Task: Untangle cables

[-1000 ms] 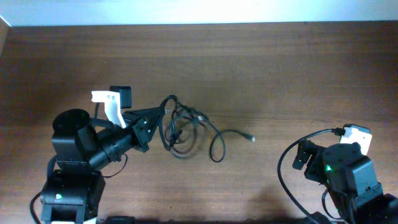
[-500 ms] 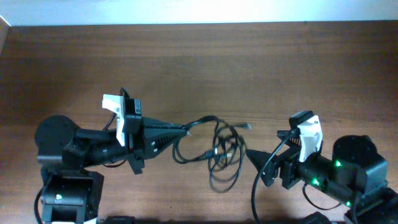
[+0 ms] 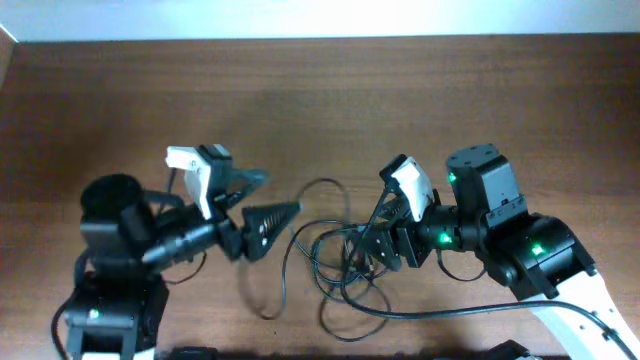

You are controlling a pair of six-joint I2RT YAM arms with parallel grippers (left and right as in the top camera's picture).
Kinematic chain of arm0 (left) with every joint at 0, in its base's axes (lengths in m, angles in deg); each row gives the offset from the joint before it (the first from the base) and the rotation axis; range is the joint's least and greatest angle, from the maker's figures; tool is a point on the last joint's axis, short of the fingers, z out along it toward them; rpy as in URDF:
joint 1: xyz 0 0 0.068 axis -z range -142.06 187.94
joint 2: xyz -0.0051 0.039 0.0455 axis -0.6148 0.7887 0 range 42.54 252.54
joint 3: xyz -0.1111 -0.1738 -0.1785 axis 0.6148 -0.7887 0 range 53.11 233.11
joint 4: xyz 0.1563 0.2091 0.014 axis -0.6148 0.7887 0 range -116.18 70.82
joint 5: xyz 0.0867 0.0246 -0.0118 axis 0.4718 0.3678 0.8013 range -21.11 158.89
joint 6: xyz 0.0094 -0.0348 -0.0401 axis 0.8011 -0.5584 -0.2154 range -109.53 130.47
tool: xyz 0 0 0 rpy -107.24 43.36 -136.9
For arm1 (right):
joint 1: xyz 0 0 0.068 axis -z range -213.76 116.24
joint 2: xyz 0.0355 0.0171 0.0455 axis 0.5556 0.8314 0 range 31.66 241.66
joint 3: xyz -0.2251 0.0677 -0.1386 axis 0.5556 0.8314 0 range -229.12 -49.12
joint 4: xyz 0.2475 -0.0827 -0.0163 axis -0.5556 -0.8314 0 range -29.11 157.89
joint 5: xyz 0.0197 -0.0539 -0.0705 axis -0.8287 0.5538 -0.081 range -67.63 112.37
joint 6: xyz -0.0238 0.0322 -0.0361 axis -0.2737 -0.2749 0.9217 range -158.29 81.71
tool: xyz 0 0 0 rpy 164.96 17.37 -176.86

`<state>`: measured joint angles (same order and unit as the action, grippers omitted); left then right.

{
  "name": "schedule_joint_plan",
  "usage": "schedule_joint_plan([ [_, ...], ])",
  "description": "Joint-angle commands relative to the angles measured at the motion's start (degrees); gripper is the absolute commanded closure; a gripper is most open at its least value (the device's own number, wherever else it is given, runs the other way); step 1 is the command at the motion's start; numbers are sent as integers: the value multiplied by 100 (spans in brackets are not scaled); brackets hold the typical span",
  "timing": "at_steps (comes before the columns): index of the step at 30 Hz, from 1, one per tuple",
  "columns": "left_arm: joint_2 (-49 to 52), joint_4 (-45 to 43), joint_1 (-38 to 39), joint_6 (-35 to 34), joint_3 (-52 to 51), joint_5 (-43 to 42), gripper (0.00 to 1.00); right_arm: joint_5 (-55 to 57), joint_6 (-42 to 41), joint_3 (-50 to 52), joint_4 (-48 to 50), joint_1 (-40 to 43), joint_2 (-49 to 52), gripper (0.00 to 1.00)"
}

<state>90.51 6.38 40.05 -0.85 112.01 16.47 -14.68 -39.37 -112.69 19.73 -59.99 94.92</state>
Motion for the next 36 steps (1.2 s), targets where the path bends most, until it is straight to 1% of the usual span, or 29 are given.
schedule_joint_plan([
  [1, 435, 1261, -2, 673, -2, 2149, 1, 605, -184, -42, -219, 4, -76, 20],
  [3, 772, 1810, -2, 1399, -2, 1565, 1, 1005, -522, -52, -214, 4, -267, 19],
  [5, 1084, 2181, 223, 2120, -2, 1432, 1, 1283, -662, -52, -216, 4, -658, 18],
  [6, 1263, 2221, 549, 2529, -2, 1379, 1, 1405, -691, -52, -214, 4, -914, 15],
  [7, 1464, 2218, 977, 3224, -2, 1384, 1, 1469, -691, -52, -225, 4, -1158, 13],
  [8, 1631, 2197, 1248, 3698, -2, 1384, 1, 1537, -688, -52, -256, 4, -1349, 11],
  [9, 1888, 2151, 1550, 3965, -2, 1493, 1, 1606, -688, -52, -295, 4, -1519, 10],
  [10, 2282, 1939, 1827, 3965, -2, 1827, 1, 1775, -691, -52, -420, 4, -1690, 10],
  [11, 2791, 1657, 2035, 3963, -2, 1967, 0, 1873, -691, -52, -570, 4, -1816, 14],
  [12, 3263, 1318, 2118, 3941, -2, 1967, 11, 1871, -691, -52, -632, 4, -1845, 26],
  [13, 3517, 1075, 2142, 3829, -2, 1967, 21, 1871, -691, -52, -706, 4, -1845, 31],
  [14, 4002, 643, 2149, 3617, -2, 1967, 25, 1871, -691, -50, -776, 4, -1845, 32],
  [15, 4439, 407, 2149, 3495, -2, 1965, 23, 1873, -691, -50, -824, 4, -1845, 33],
  [16, 4756, 354, 2149, 3495, -2, 1884, 24, 1871, -691, -52, -848, 4, -1845, 40],
  [18, 5195, 348, 2149, 3497, -2, 1768, 33, 1873, -688, -50, -907, 4, -1845, 49],
  [19, 5270, 348, 2149, 3495, -2, 1768, 41, 1873, -688, -50, -909, 4, -1845, 53],
  [21, 5355, 350, 2149, 3495, -2, 1770, 55, 1873, -688, -50, -925, 4, -1845, 55],
  [22, 5357, 348, 2149, 3497, -2, 1799, 55, 1871, -688, -50, -935, 4, -1845, 56],
  [23, 5362, 350, 2149, 3497, -2, 2013, 54, 1871, -688, -50, -940, 4, -1845, 56],
  [24, 5362, 348, 2149, 3497, -24, 2159, 50, 1871, -691, -50, -955, 4, -1845, 56],
  [25, 5362, 345, 2149, 3497, -61, 2186, 48, 1871, -691, -50, -957, 4, -1845, 56],
  [28, 5429, 334, 2149, 3497, -90, 2186, 46, 1871, -691, -50, -955, 4, -1845, 57],
  [29, 5539, 321, 2149, 3497, -90, 2184, 48, 1871, -691, -50, -955, 4, -1845, 57],
  [31, 5792, 323, 2149, 3495, -90, 2159, 58, 1869, -691, -50, -955, 4, -1845, 57],
  [32, 5818, 323, 2149, 3495, -90, 2159, 59, 1869, -693, -50, -955, 4, -1845, 57],
  [33, 5818, 321, 2149, 3495, -90, 2159, 62, 1869, -693, -50, -957, 4, -1845, 57],
  [34, 5818, 323, 2149, 3495, -90, 2162, 73, 1869, -693, -50, -955, 4, -1845, 58],
  [35, 5818, 323, 2149, 3495, -90, 2162, 93, 1869, -693, -50, -957, 4, -1845, 58],
  [36, 5818, 323, 2149, 3495, -90, 2162, 100, 1869, -693, -50, -957, 4, -1845, 58],
])
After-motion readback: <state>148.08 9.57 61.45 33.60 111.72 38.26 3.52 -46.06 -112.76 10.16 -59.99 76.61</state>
